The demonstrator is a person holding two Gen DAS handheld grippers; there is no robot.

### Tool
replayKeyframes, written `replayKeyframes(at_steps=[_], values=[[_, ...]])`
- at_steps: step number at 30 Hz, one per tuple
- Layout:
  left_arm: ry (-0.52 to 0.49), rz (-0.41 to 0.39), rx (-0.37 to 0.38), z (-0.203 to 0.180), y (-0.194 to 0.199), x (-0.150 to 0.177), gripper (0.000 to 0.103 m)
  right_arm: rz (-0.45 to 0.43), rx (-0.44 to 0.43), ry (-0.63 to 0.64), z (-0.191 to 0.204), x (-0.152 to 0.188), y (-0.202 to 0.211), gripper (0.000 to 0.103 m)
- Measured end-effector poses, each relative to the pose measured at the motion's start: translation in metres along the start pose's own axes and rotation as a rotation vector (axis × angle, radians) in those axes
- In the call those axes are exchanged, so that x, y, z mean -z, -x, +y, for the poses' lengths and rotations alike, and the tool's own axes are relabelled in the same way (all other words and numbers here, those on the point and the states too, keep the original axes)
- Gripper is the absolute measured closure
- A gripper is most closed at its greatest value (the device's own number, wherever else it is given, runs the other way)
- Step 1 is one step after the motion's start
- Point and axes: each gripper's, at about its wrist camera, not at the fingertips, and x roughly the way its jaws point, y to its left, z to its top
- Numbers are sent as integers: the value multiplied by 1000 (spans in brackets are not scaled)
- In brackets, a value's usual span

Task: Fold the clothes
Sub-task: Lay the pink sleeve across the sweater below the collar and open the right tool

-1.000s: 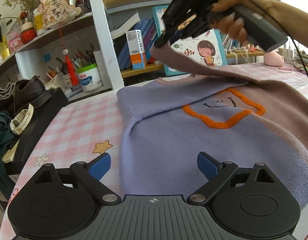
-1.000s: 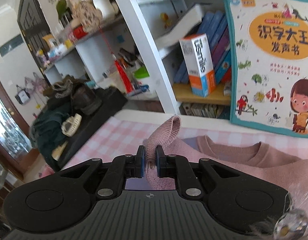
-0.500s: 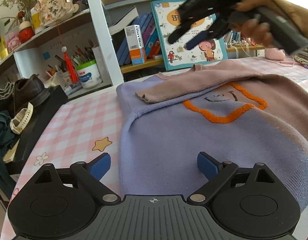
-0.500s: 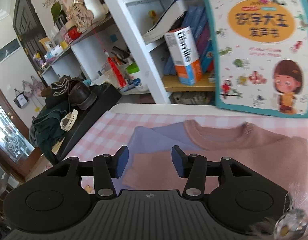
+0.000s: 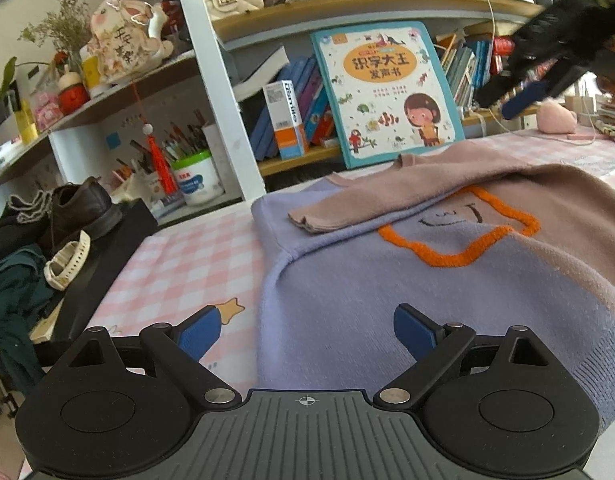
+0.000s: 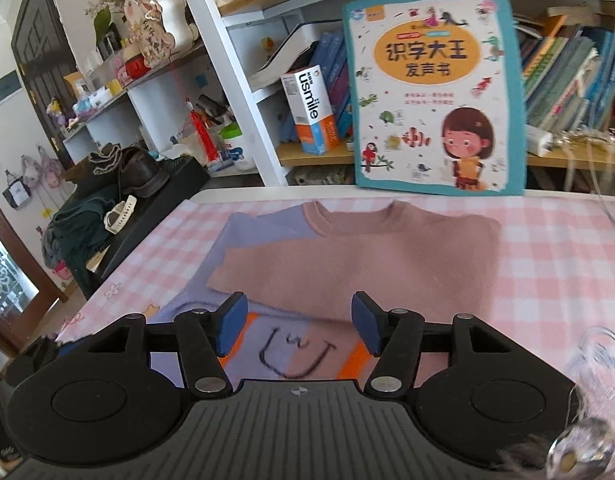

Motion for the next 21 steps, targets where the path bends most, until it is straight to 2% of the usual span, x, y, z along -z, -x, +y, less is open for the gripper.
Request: replayKeyframes(at_steps=[7,21], values=[[14,-23,-4,2,4,0,8,-31,23,-30,-4,26,41,45],[-52,-122,-17,-10,19,2,6,-106,117,-92,-5,105,136,42]])
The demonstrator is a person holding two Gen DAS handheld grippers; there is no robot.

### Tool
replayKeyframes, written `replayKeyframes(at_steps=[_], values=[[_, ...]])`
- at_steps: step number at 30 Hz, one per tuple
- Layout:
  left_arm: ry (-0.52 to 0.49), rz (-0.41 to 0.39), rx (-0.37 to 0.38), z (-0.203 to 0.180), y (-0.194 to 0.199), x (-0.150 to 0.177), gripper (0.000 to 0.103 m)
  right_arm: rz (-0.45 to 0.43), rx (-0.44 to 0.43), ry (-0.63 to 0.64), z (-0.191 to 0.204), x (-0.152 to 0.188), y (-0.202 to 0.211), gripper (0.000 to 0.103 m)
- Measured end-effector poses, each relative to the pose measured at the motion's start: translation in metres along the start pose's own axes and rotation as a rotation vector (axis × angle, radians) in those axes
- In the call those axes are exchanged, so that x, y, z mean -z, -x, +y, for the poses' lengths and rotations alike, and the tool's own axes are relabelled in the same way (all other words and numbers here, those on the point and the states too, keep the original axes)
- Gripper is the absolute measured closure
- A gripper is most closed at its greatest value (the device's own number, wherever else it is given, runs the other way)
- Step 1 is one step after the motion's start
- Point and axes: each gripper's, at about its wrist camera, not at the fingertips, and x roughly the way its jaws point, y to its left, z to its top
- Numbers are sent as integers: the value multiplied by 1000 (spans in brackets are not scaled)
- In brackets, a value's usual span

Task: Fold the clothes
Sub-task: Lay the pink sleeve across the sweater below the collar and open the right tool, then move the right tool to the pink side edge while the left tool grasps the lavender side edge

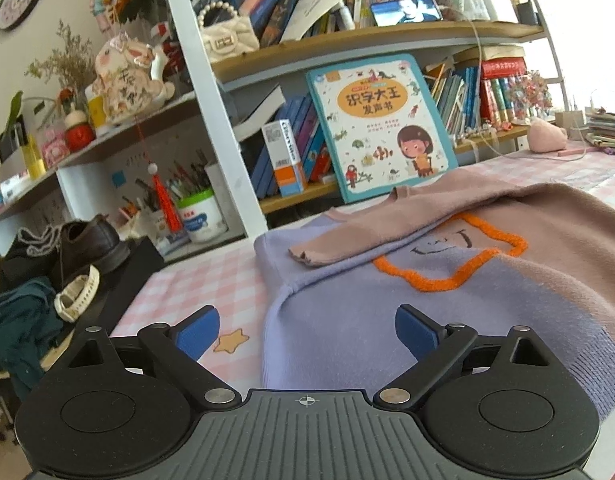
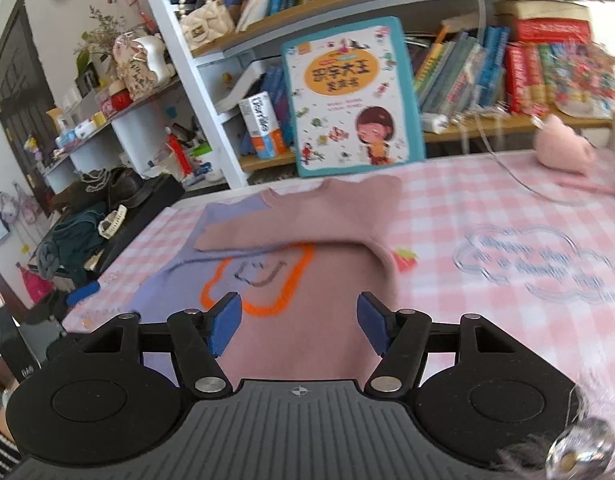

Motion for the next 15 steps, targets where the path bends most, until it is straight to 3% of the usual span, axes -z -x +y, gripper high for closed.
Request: replayKeyframes(at_steps=[15], values=[[-71,-86,-24,-12,13,1,3,-44,197,-108,-29,91,15,42]])
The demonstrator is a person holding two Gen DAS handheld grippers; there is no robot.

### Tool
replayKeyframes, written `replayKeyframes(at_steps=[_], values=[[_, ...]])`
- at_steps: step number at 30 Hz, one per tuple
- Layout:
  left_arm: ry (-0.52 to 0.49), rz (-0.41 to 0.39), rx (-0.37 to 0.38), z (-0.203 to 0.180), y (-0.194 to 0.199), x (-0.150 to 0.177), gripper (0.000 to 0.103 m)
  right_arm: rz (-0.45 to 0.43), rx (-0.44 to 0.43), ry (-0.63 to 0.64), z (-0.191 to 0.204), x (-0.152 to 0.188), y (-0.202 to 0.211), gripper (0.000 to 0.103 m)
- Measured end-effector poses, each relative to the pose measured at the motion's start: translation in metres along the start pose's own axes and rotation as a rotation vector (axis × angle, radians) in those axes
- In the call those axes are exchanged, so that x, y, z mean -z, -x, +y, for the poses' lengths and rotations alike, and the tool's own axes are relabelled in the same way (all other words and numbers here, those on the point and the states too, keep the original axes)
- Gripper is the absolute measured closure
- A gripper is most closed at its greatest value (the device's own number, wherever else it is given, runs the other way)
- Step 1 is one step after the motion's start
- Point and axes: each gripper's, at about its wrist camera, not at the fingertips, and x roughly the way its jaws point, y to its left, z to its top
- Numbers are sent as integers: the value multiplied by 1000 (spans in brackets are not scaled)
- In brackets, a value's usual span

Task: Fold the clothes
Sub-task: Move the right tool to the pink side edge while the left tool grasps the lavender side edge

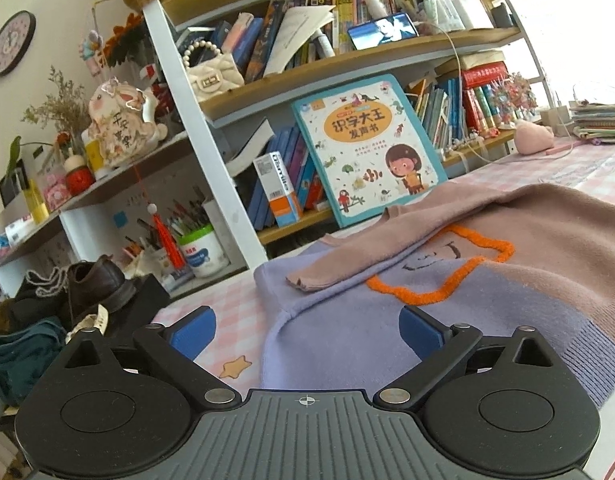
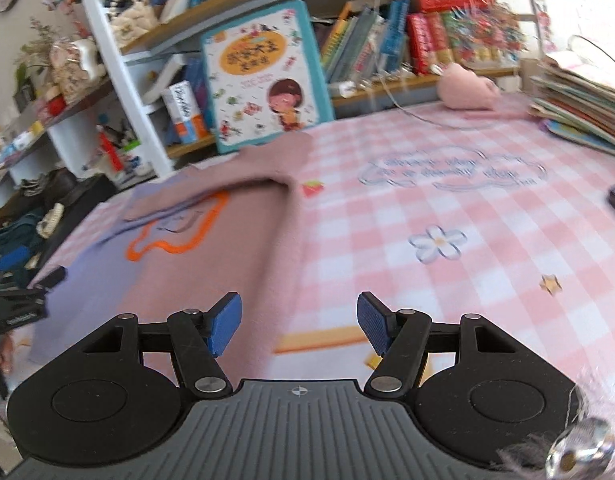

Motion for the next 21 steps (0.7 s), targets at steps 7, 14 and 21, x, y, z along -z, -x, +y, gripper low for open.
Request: replayKeyframes(at_steps=[7,14,21], values=[[80,-5,-32,13,2,2,2,7,-19,-48,-8,7,1,42],[160,4,-50,27,1,5,2,18,-54,-70,-4,10,-2,43],[206,13,-51,34,-1,7,0,27,-74,-60,3,10,-5,44]])
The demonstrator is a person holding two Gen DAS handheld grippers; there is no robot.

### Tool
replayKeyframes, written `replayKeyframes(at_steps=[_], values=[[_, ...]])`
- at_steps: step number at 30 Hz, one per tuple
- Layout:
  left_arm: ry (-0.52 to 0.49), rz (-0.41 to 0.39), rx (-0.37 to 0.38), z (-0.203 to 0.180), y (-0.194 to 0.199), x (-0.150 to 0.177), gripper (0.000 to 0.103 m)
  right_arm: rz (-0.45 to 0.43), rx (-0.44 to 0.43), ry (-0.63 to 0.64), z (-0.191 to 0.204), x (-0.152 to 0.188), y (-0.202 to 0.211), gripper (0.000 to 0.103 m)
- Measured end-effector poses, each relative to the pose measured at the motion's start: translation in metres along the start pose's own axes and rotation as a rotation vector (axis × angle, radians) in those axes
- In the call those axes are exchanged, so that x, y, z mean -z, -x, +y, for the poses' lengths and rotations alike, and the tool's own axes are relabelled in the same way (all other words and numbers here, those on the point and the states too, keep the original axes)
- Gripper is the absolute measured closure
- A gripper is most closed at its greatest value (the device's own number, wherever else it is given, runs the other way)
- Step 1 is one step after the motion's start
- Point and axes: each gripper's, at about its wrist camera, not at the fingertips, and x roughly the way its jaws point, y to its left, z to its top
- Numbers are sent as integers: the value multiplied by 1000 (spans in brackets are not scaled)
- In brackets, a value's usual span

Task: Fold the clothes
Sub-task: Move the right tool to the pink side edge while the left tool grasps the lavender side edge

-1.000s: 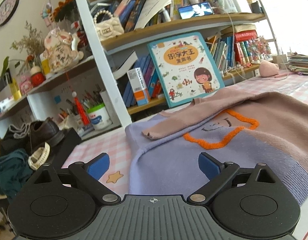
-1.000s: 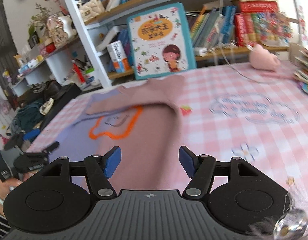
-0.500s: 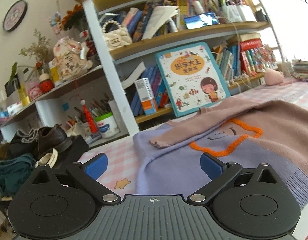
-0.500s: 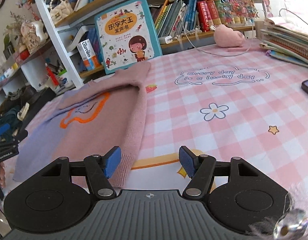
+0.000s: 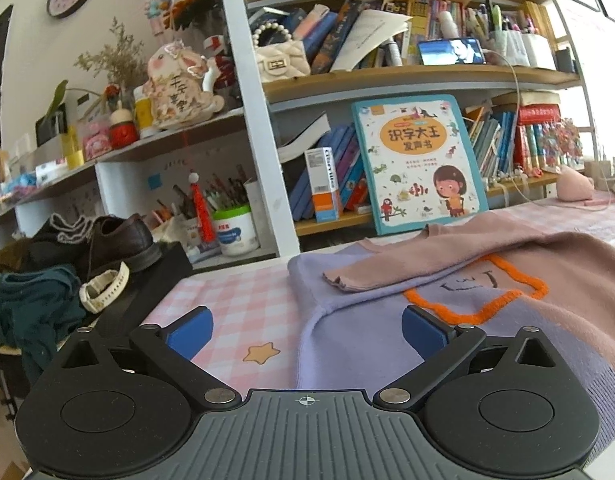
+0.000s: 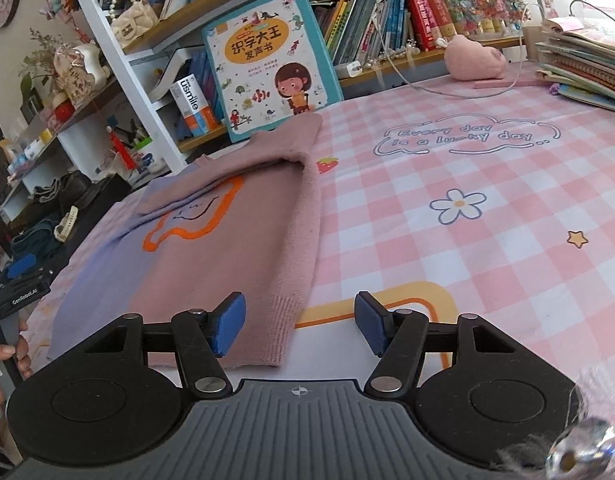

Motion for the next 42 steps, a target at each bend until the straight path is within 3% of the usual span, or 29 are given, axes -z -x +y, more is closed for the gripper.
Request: replayKeyframes(at_steps=[6,10,14,21,27,31,36,38,41,42], values=[[19,-29,21,4,9,2,0,5,9,20,6,0,-4,44],[-11,57,59,2,17,8,0,12,6,15,6,0,-5,51],[-22,155,48,6,23,14,0,20,10,21,8,0,-6,57],[108,234,137,28,35,21,1,32,12,38,12,0,-7,57],[168,288,204,32,33,26,13,35,21,63,17,1,-8,57],[213,321,248,33,28,29,43,32,30,69,17,1,-9,71],[231,341,269,31,22,35,63,34,33,68,16,0,-11,80],[253,340,289,32,21,34,77,41,20,62,16,0,-13,88],[271,307,307,34,24,31,95,35,0,47,17,-1,-15,94],[279,286,324,35,26,28,95,16,-24,34,16,-2,-12,94]])
